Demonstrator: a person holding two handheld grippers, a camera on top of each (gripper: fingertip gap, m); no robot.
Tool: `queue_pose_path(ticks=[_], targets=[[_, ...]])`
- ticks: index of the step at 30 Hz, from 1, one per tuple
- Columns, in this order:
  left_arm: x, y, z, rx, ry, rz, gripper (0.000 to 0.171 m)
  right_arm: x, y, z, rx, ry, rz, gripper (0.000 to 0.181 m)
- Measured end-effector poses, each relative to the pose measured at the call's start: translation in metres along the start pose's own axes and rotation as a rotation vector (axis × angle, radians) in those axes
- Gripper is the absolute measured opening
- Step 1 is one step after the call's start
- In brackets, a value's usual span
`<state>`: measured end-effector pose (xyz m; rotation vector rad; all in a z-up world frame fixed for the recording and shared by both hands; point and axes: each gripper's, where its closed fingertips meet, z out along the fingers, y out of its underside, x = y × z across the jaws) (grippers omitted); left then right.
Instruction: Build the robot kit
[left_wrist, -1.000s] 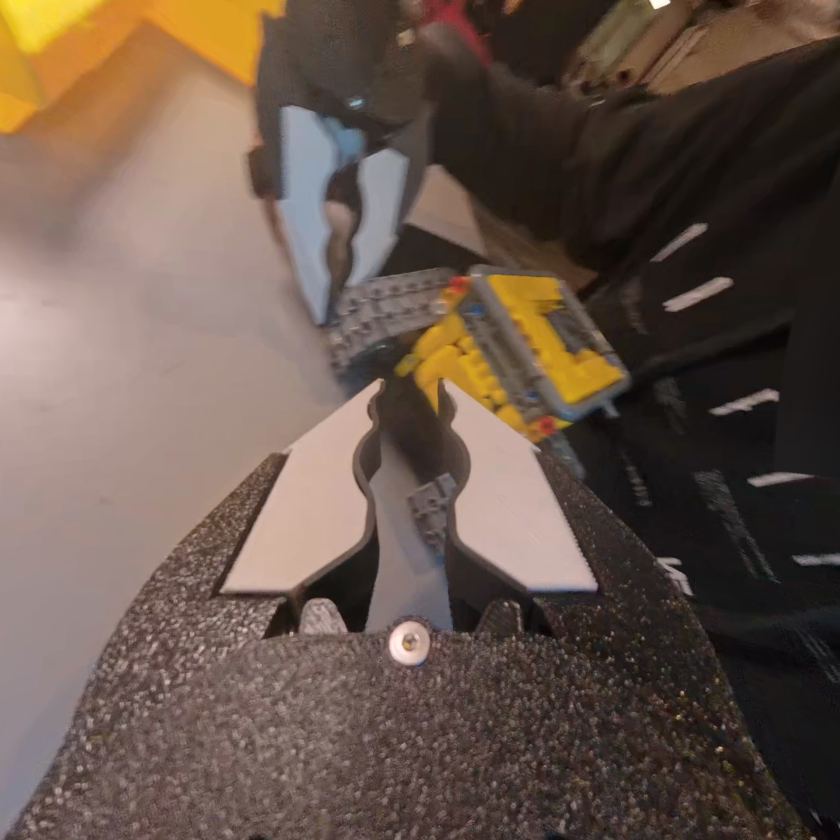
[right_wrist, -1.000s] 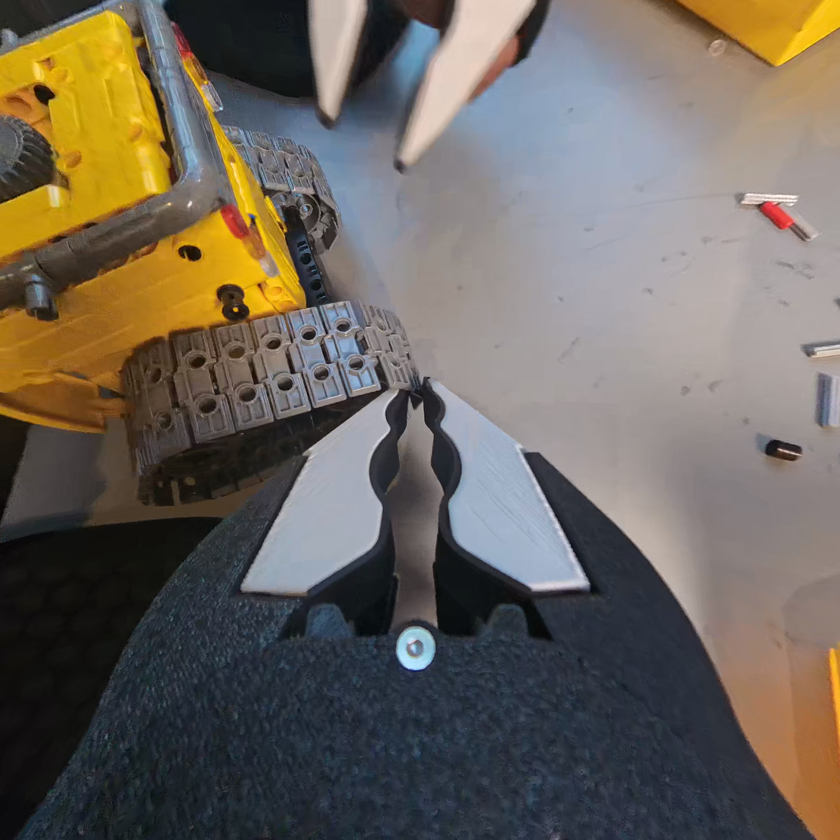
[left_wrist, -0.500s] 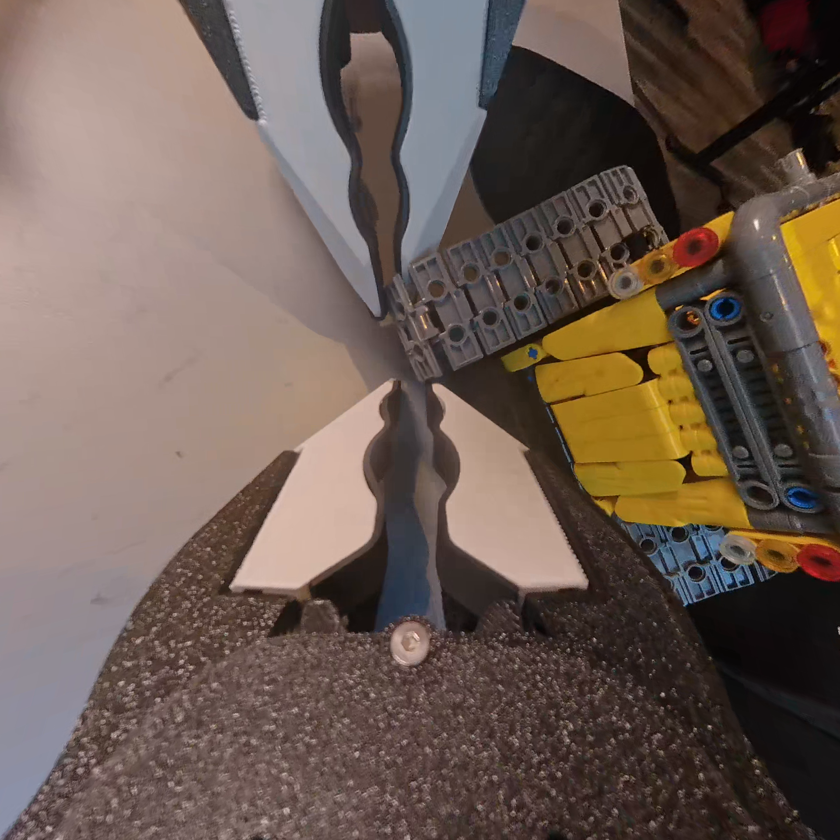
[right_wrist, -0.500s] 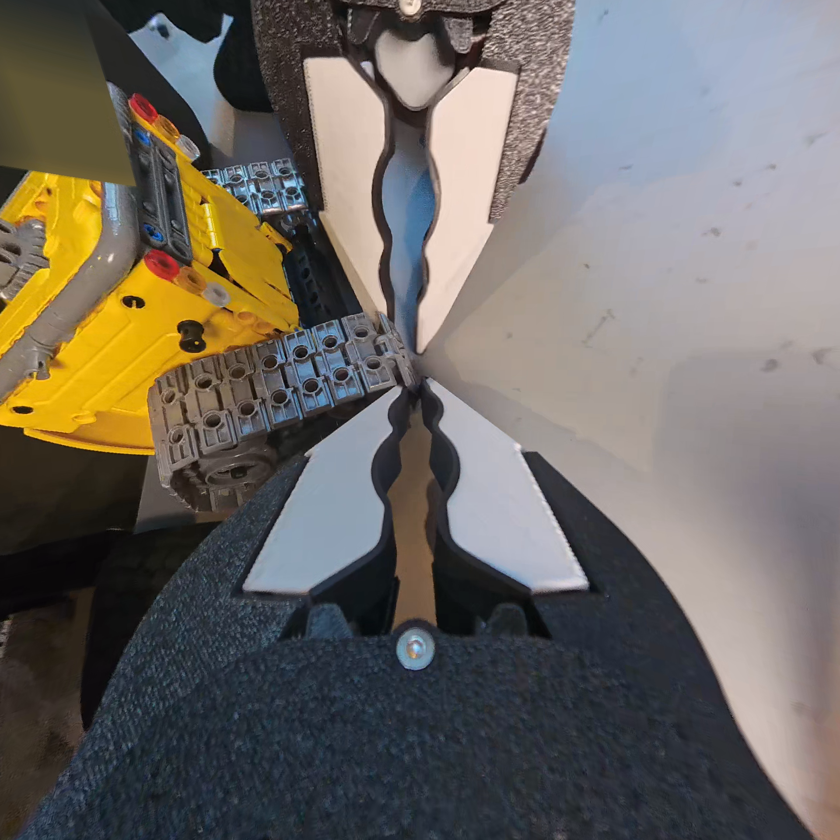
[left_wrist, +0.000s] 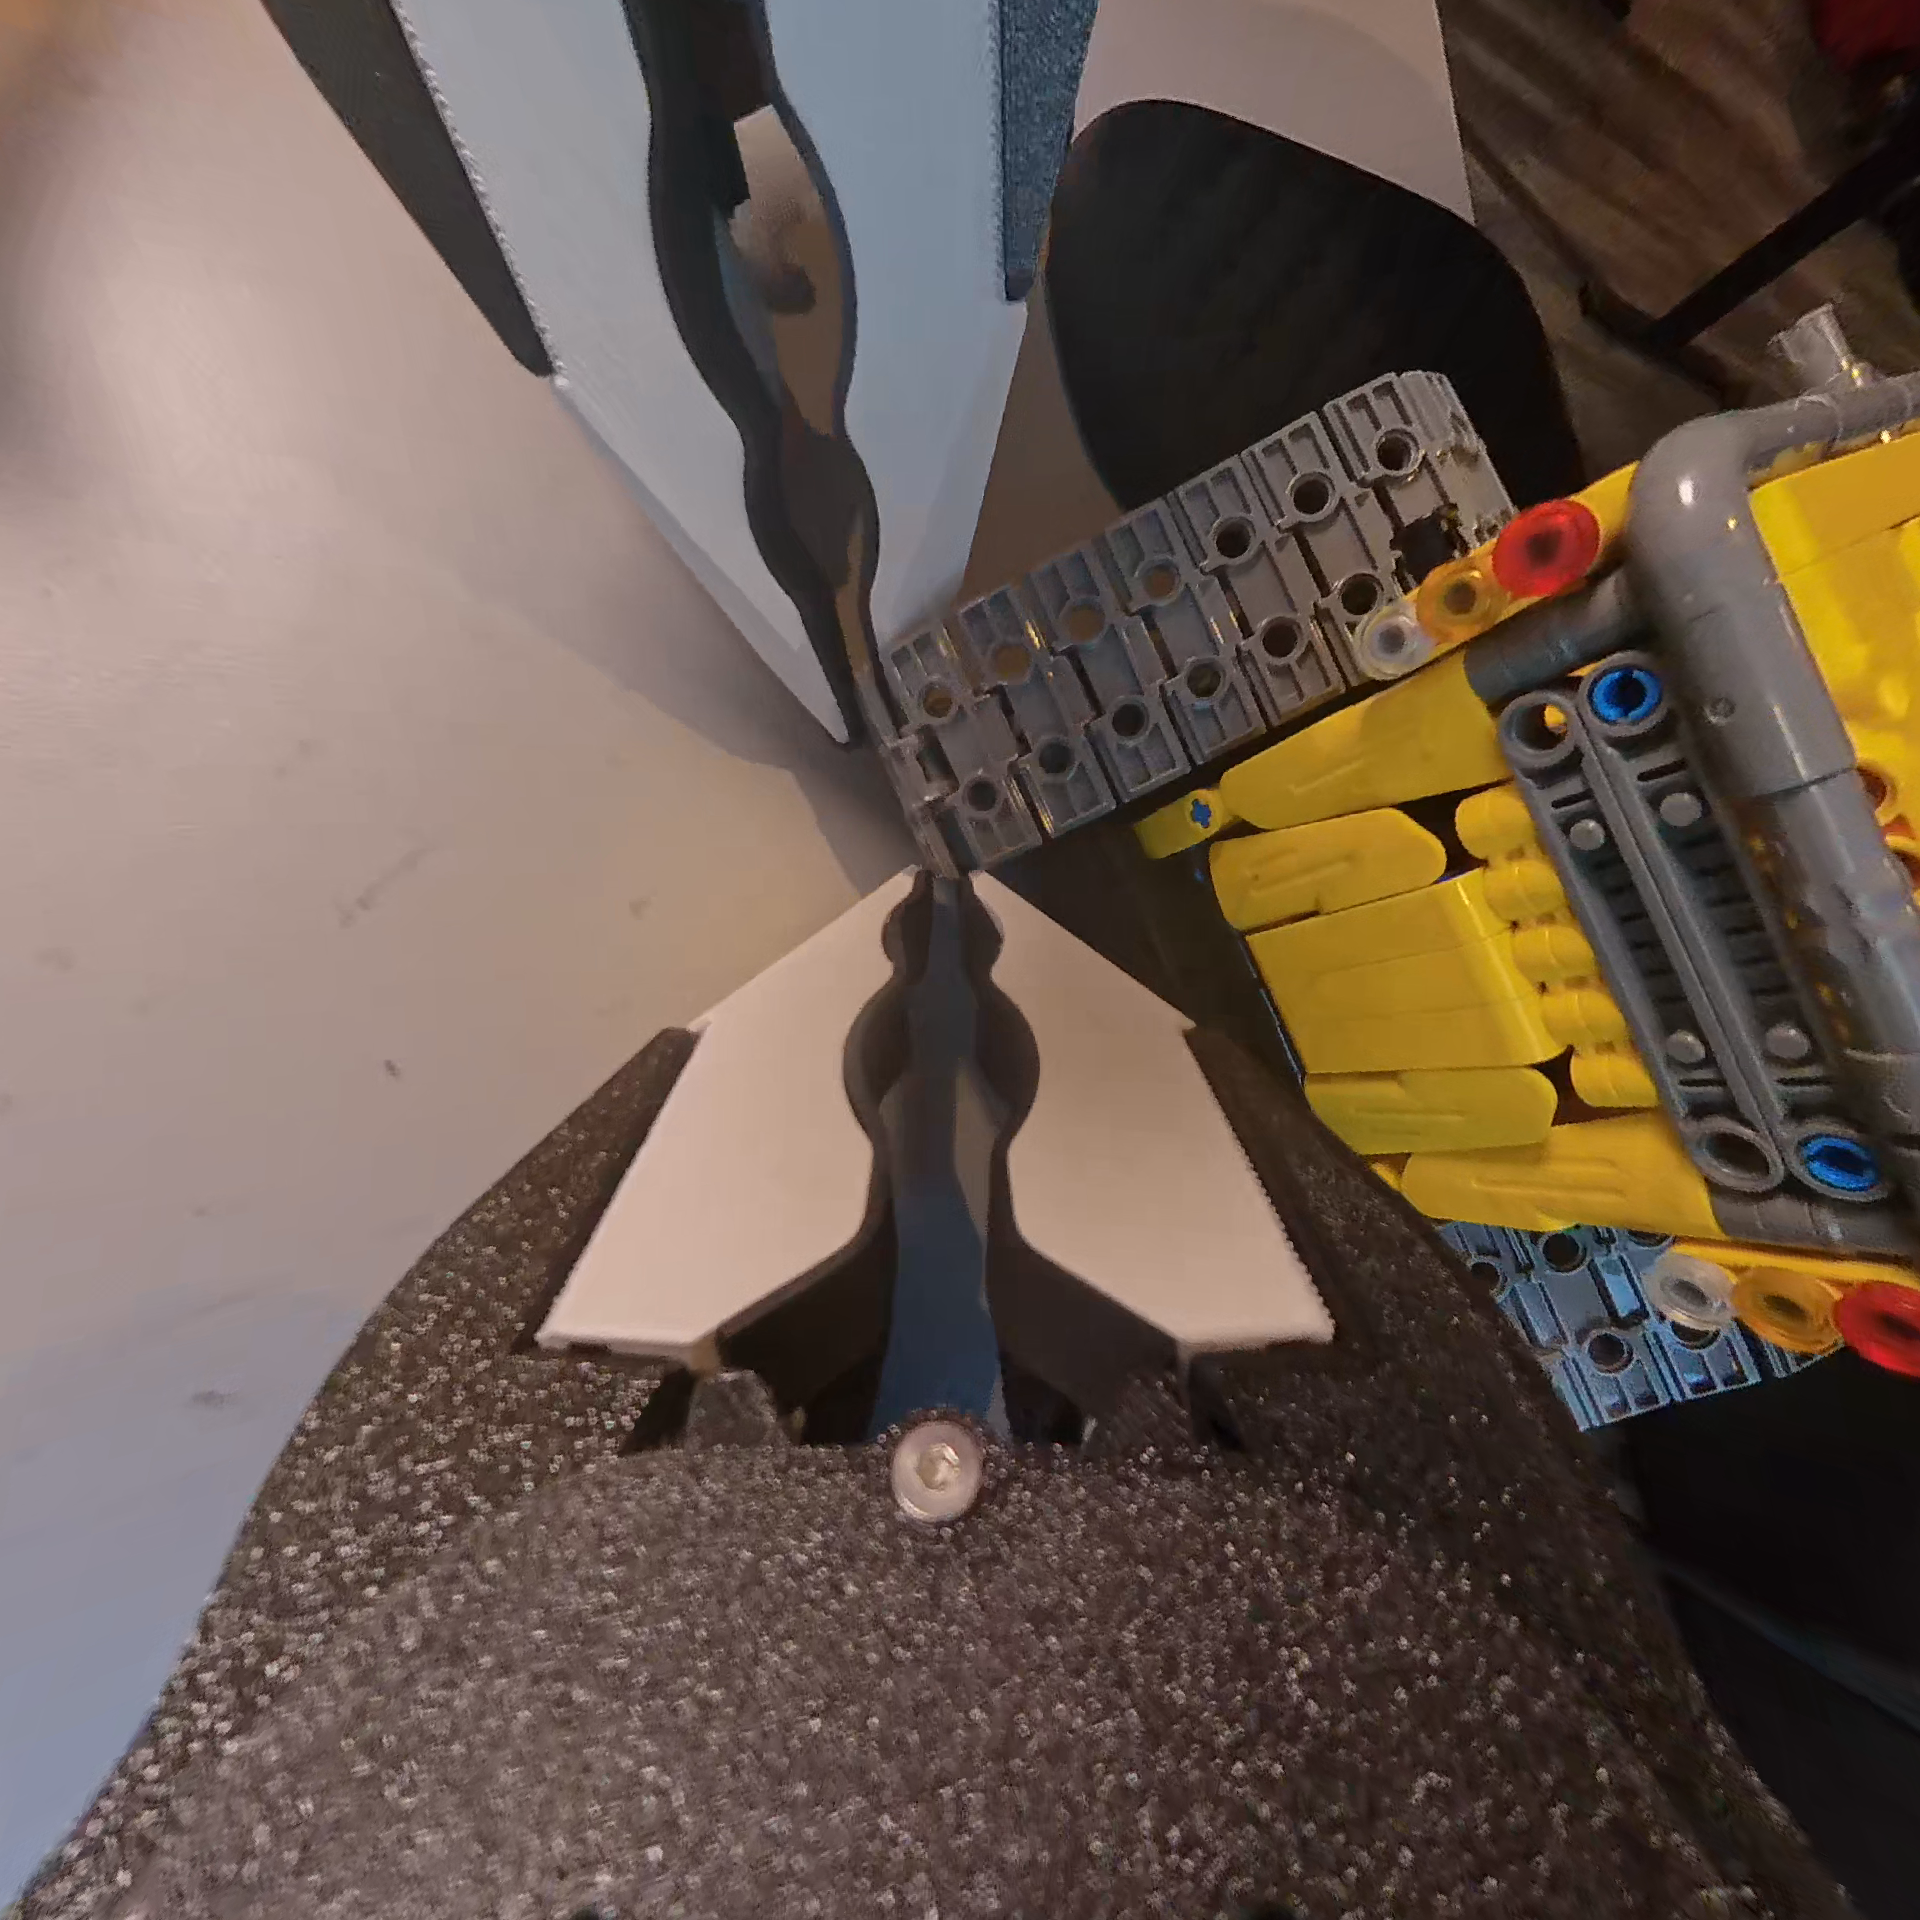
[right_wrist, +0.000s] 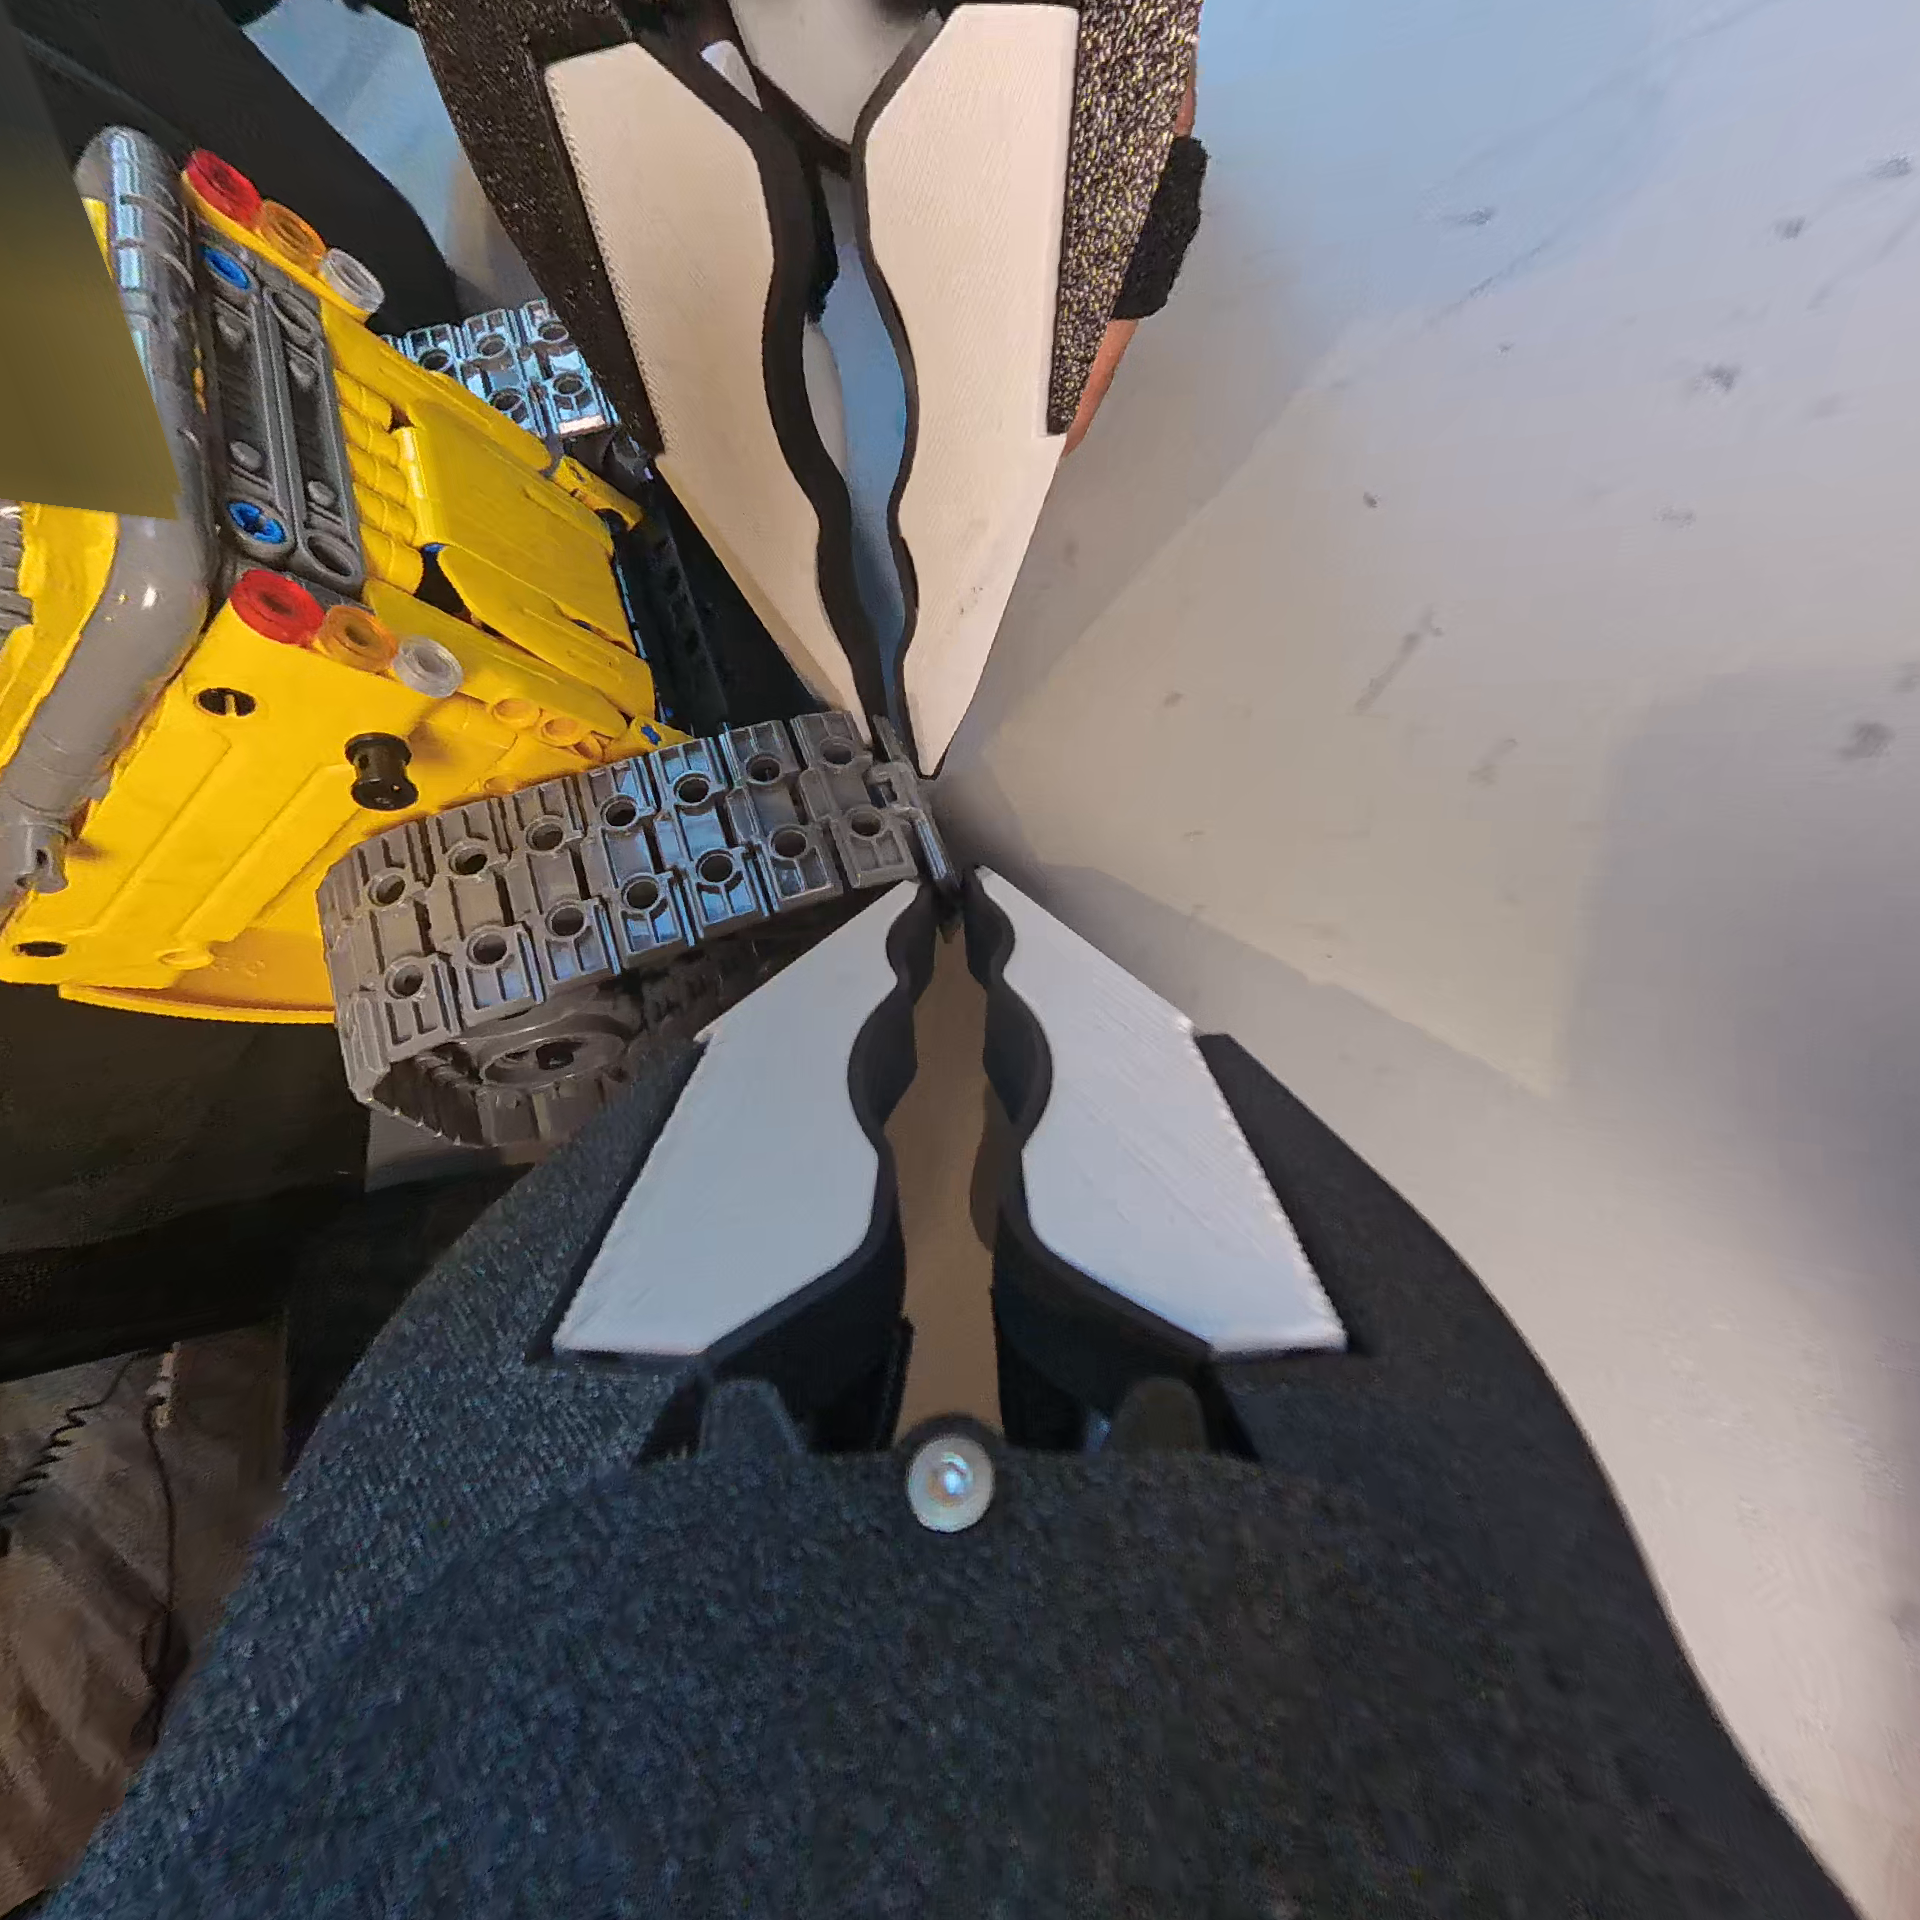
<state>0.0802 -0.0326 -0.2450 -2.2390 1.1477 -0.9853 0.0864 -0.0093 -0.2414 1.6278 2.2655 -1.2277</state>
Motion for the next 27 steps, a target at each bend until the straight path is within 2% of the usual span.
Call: queue_pose_path(ticks=[3, 18, 27], targets=[[0.0, 0.0, 0.0, -0.003, -0.011, -0.002, 0.002, 0.001, 0.004, -0.004, -0.014, 0.034, 0.005, 0.013], [0.008, 0.0, 0.004, -0.01, 0.058, -0.022, 0.002, -0.005, 0.014, 0.001, -0.045, 0.101, -0.009, 0.007], [0.019, -0.008, 0.004, 0.045, 0.162, -0.105, 0.003, -0.018, 0.017, -0.002, 0.002, -0.008, 0.052, 0.004]])
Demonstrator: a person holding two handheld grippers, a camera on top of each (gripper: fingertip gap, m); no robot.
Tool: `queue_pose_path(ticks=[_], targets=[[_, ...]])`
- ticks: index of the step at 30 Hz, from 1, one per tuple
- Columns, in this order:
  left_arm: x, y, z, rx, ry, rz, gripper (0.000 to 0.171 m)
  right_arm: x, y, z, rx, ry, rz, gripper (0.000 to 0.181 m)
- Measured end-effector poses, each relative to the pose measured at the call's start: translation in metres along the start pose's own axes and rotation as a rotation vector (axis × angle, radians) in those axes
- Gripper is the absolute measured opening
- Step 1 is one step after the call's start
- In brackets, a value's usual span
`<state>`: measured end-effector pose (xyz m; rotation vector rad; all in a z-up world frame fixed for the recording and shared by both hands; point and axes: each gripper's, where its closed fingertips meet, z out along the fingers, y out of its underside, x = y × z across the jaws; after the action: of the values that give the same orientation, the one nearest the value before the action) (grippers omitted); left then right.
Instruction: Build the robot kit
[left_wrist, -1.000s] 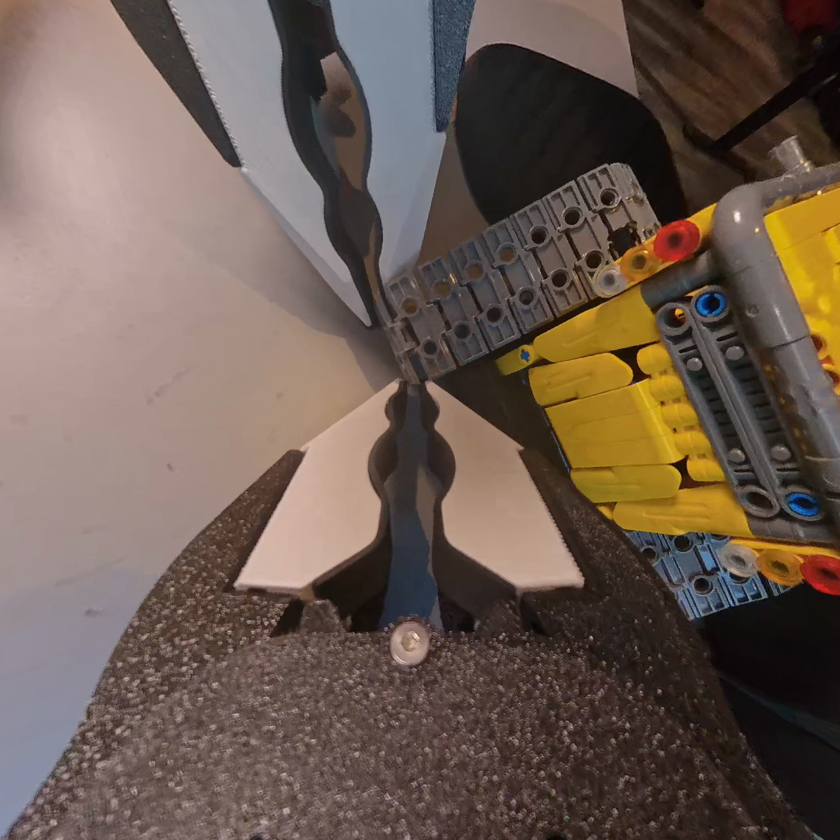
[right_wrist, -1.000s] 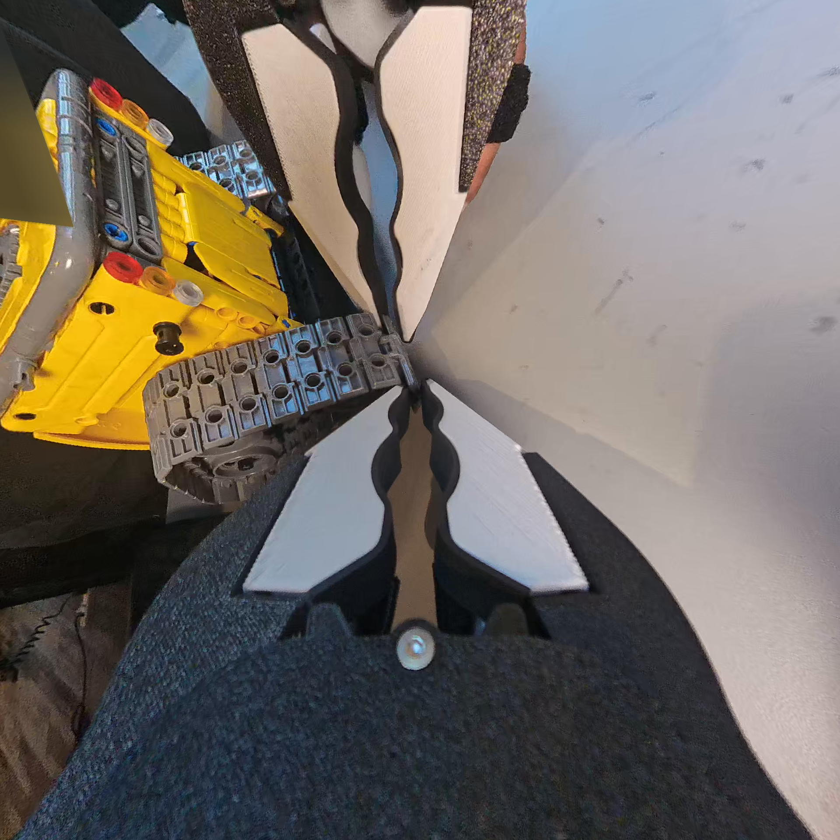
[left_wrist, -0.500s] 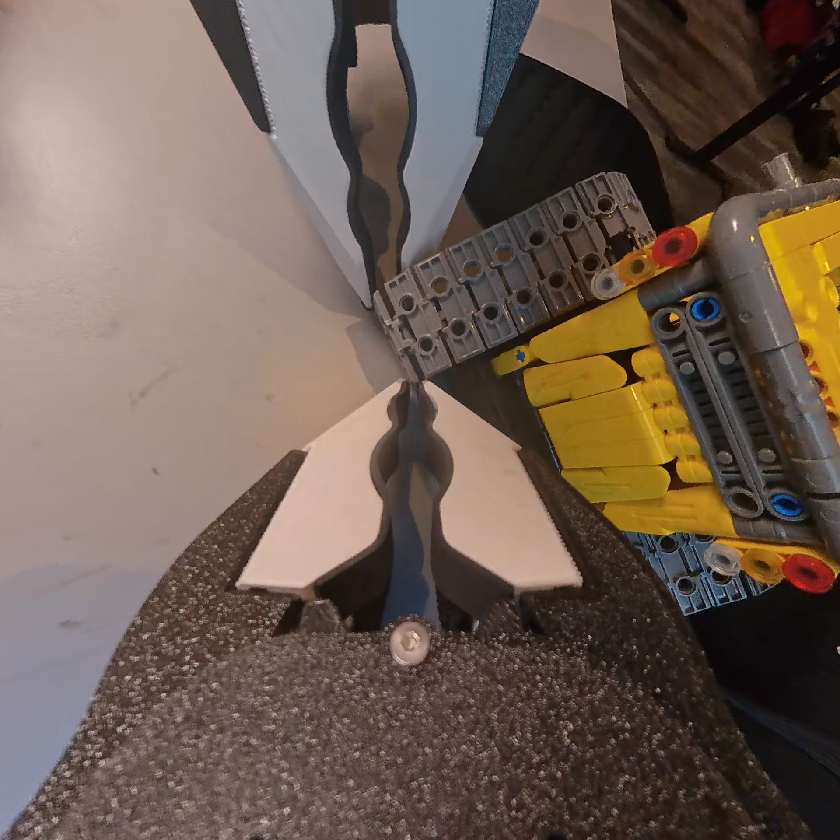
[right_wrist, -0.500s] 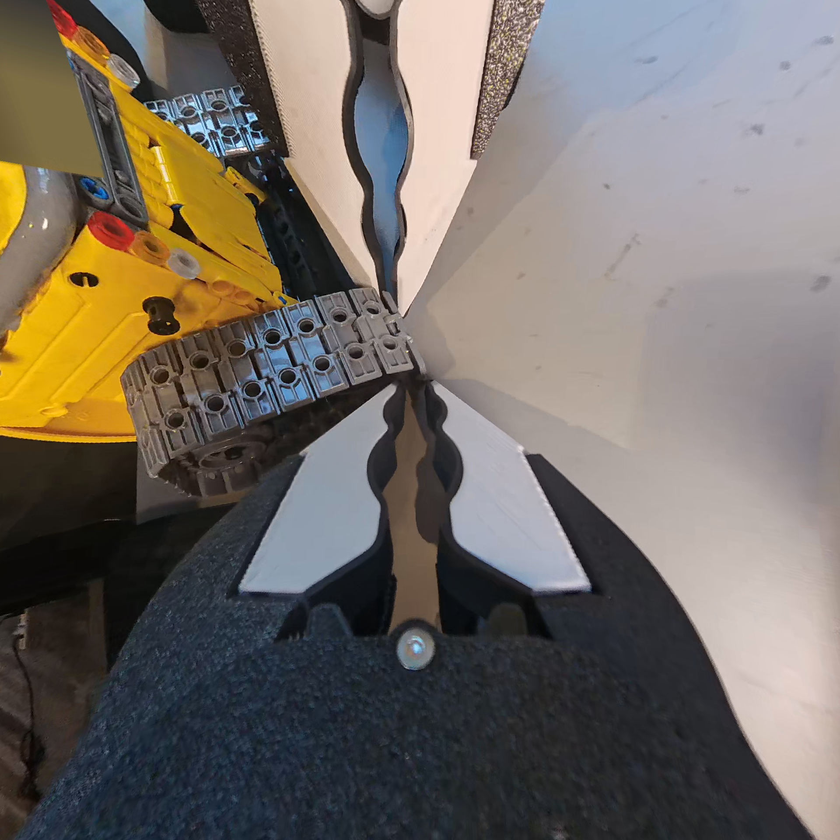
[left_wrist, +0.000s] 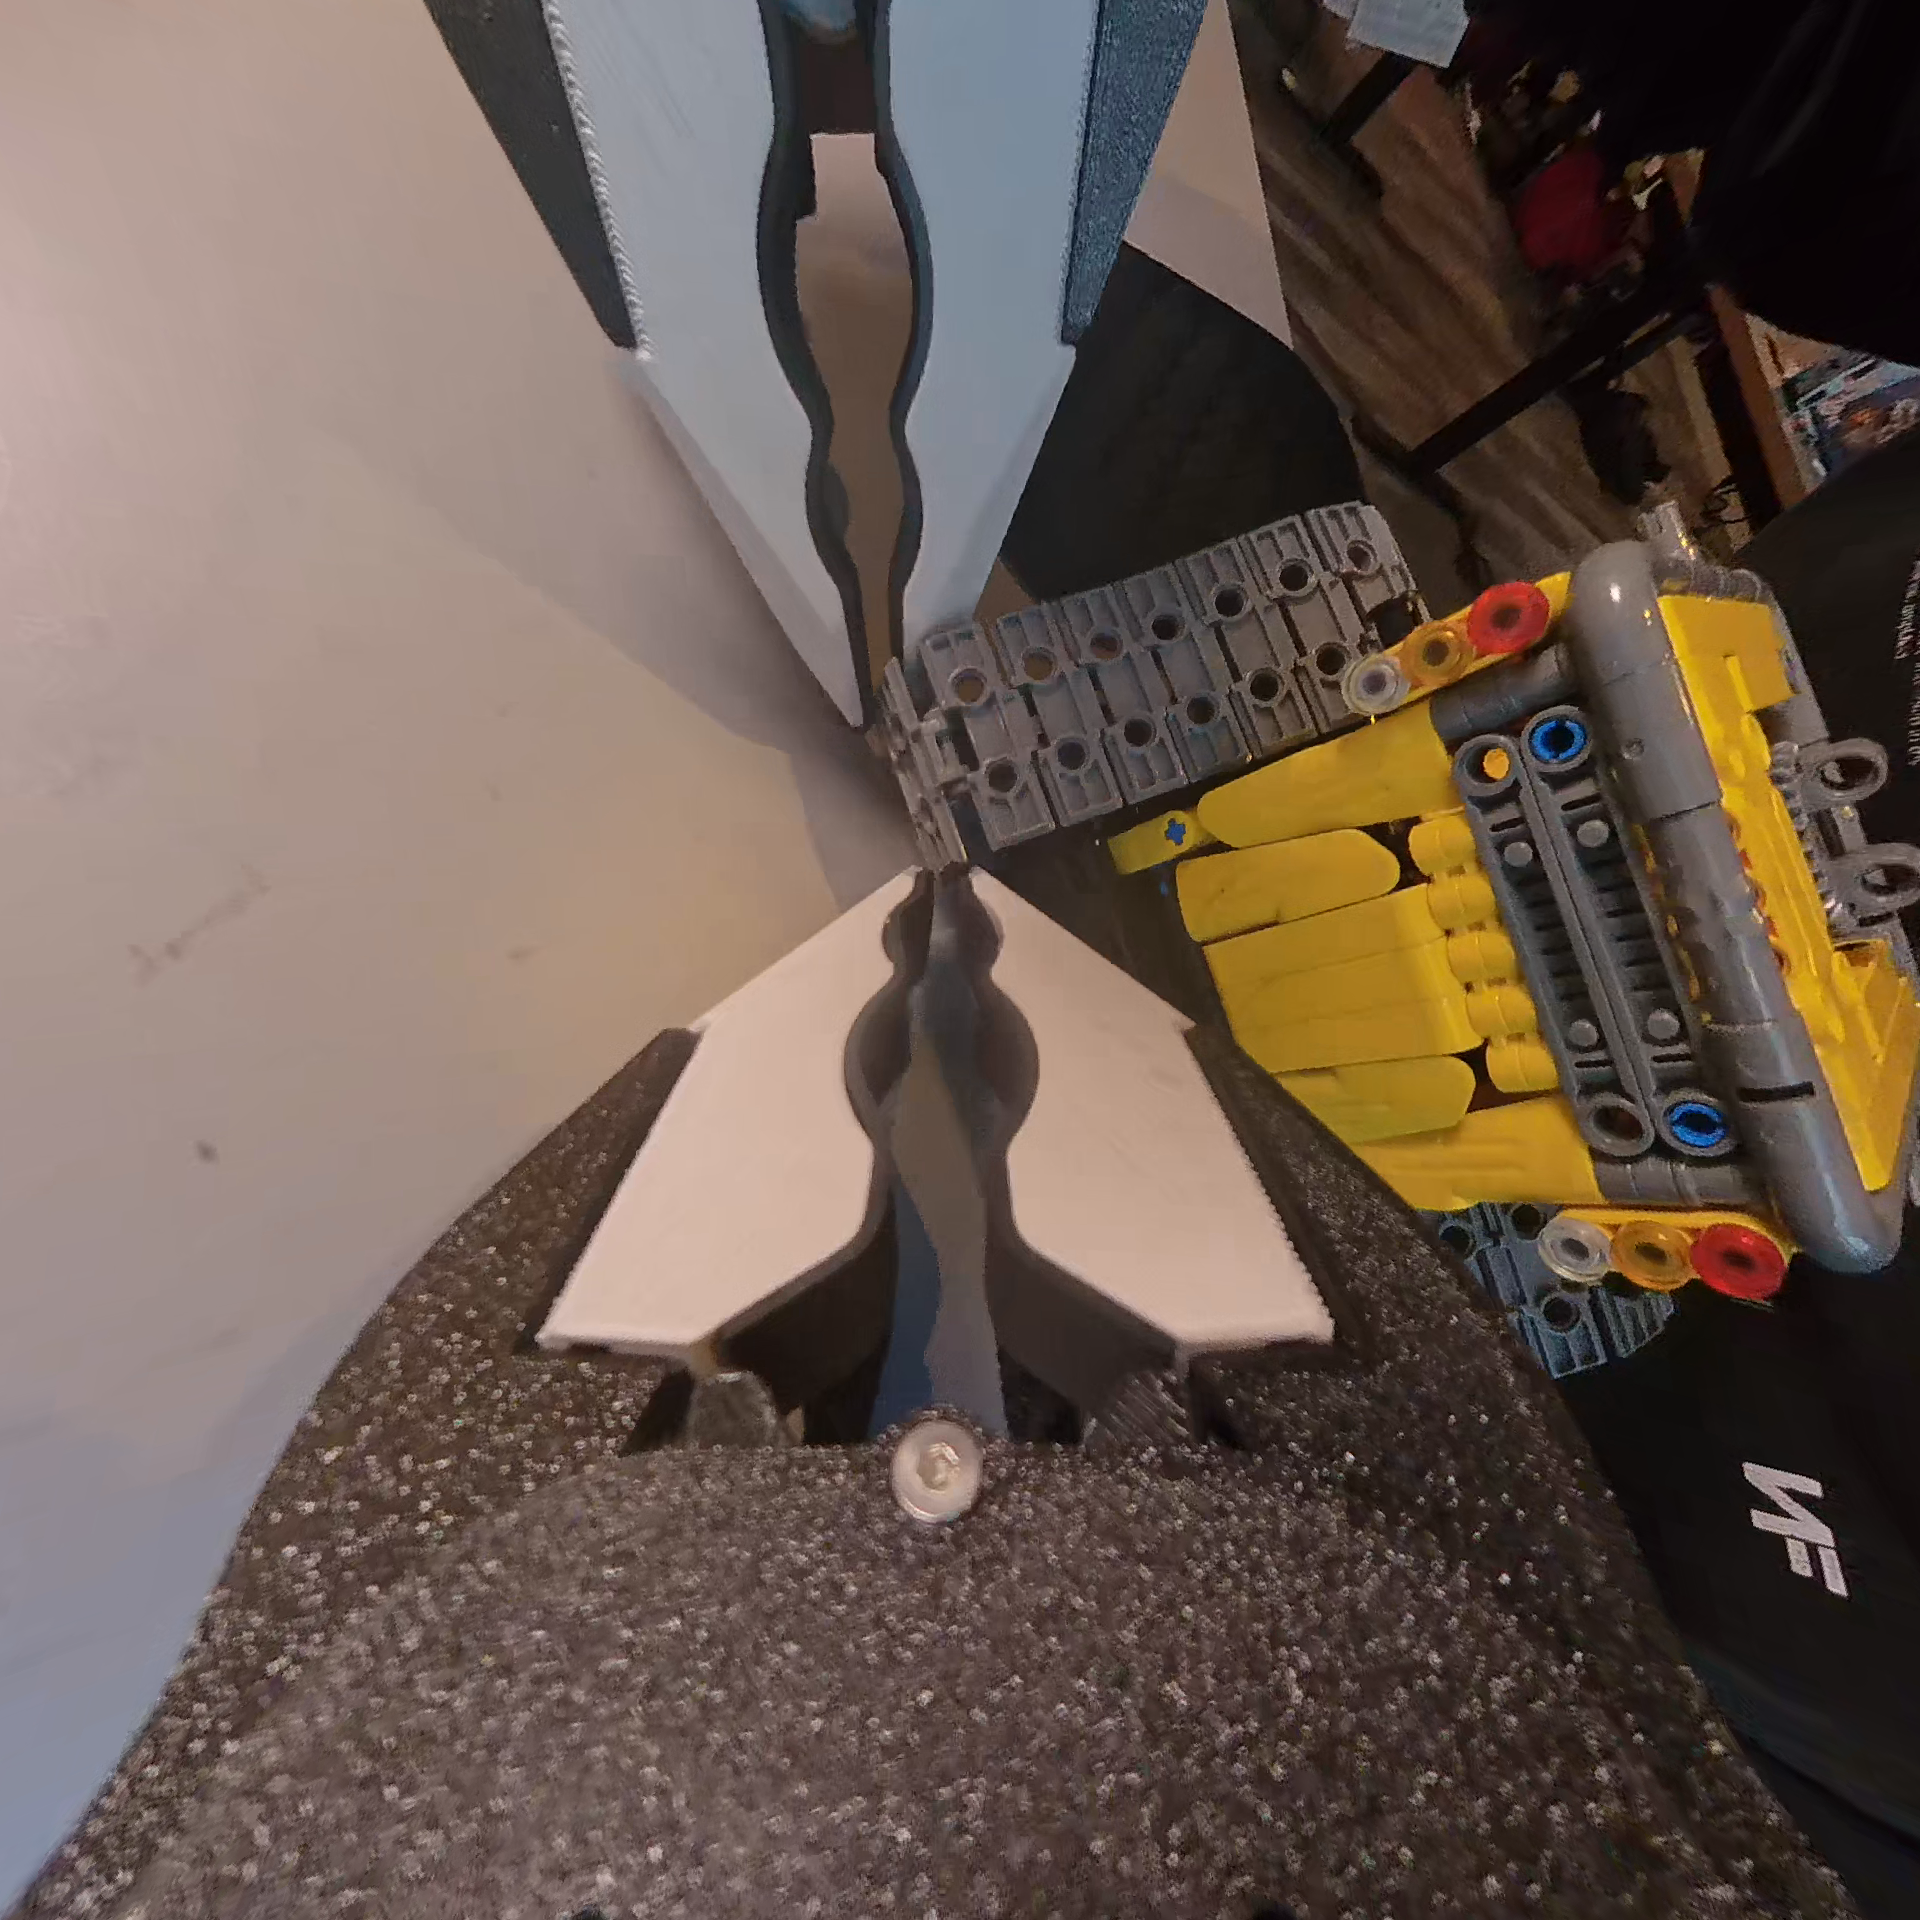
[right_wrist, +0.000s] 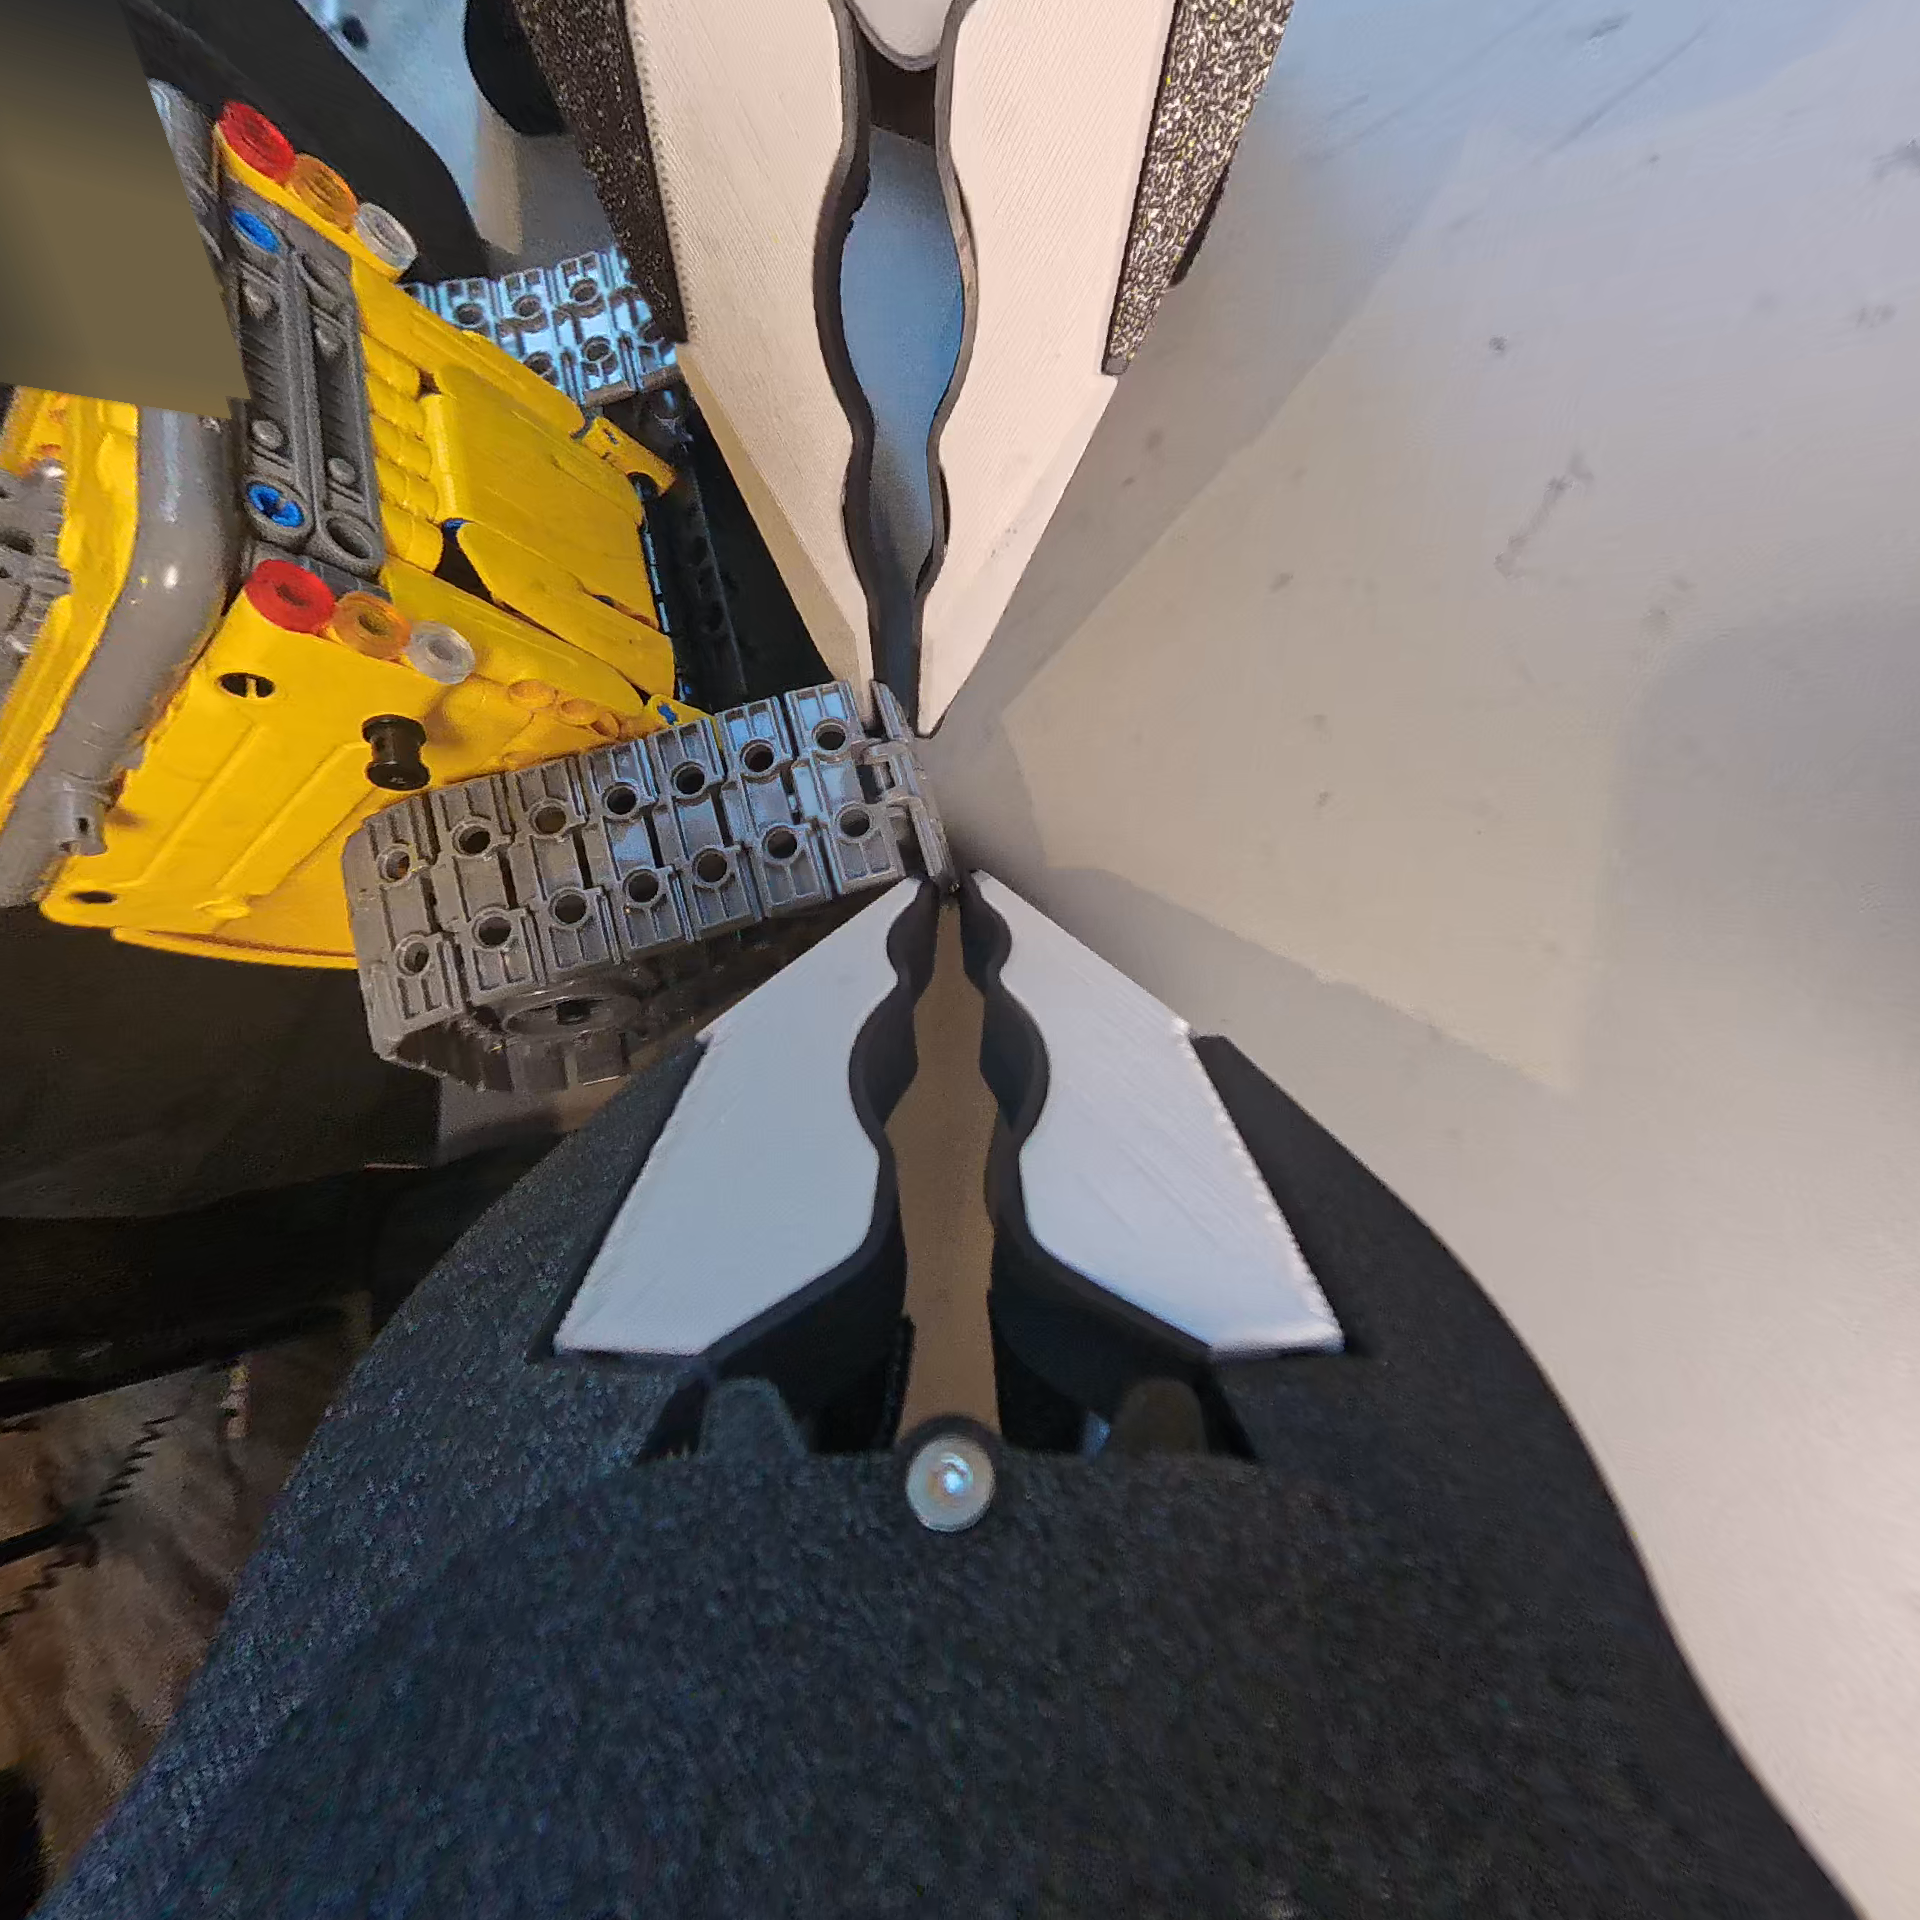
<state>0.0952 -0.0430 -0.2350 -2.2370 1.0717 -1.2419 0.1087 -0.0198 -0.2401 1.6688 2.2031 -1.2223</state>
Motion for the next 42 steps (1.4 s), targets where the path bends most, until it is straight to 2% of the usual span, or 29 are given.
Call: queue_pose_path(ticks=[6, 12, 17, 20, 25, 30, 33, 35, 37, 39, 41, 42], targets=[[0.008, 0.0, 0.006, -0.008, 0.064, -0.044, 0.003, -0.013, 0.01, 0.002, -0.022, -0.129, 0.092, 0.004], [0.017, 0.001, 0.013, -0.03, 0.069, -0.003, 0.003, -0.023, 0.02, 0.006, -0.095, -0.17, 0.111, 0.005], [0.016, 0.003, 0.014, -0.045, 0.034, 0.04, 0.004, -0.02, 0.018, -0.004, -0.062, -0.054, 0.103, 0.016], [0.015, 0.006, 0.013, -0.05, 0.017, 0.065, 0.011, -0.021, 0.023, -0.02, -0.039, 0.077, 0.095, 0.026], [0.015, 0.005, 0.006, -0.057, -0.042, 0.129, 0.018, -0.058, 0.031, -0.026, 0.042, 0.167, 0.075, 0.028], [0.032, -0.008, -0.042, 0.064, -0.13, 0.17, 0.016, -0.086, 0.034, -0.025, 0.191, 0.254, 0.035, 0.031], [0.054, -0.011, -0.071, 0.177, -0.162, 0.167, 0.02, -0.104, 0.035, -0.019, 0.248, 0.252, 0.003, 0.042], [0.073, -0.004, -0.079, 0.224, -0.169, 0.152, 0.03, -0.117, 0.033, -0.015, 0.266, 0.253, -0.03, 0.052], [0.089, 0.004, -0.08, 0.268, -0.213, 0.141, 0.027, -0.122, 0.034, -0.007, 0.245, 0.283, -0.062, 0.06], [0.102, 0.011, -0.078, 0.304, -0.245, 0.135, 0.028, -0.12, 0.034, 0.002, 0.218, 0.335, -0.095, 0.059], [0.11, 0.018, -0.078, 0.31, -0.276, 0.127, 0.051, -0.121, 0.03, 0.01, 0.225, 0.352, -0.124, 0.052], [0.113, 0.019, -0.084, 0.335, -0.289, 0.113, 0.05, -0.121, 0.027, 0.011, 0.238, 0.366, -0.131, 0.045]])
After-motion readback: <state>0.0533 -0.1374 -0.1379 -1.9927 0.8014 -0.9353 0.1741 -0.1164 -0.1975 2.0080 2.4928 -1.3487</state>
